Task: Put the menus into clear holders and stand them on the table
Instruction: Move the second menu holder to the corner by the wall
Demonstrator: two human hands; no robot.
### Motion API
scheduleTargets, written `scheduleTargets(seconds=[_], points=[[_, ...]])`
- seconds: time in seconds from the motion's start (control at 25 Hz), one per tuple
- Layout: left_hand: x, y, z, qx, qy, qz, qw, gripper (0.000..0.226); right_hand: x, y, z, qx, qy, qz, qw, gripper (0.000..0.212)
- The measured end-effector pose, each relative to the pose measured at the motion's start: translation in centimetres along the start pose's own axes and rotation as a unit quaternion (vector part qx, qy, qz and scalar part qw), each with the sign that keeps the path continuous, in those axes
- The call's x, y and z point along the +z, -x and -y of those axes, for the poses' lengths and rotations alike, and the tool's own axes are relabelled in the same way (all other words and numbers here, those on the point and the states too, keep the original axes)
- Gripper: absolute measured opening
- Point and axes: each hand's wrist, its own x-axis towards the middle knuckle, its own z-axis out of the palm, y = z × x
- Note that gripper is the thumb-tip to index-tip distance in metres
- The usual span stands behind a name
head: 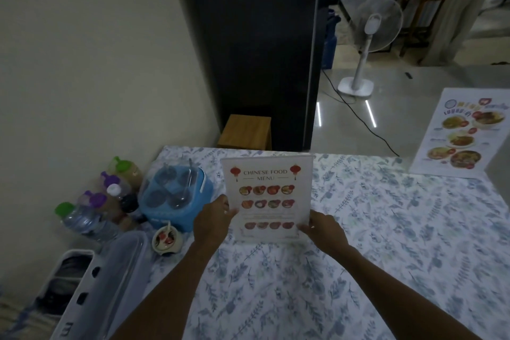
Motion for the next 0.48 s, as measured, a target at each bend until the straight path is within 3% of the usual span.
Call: scheduleTargets(seconds=[0.24, 0.48], points=[[-0.5, -0.7, 0.5, 0.024, 0.01, 0.0, 1.0, 0.024, -0.5, -0.3, 0.3, 0.002, 0.003, 0.011, 1.0, 0.032], [-2.3, -4.9, -1.0, 0.067, 0.015, 0.007, 0.998, 0.028, -2.8, -1.7, 2.1, 0.028, 0.004, -0.026, 0.999, 0.03]])
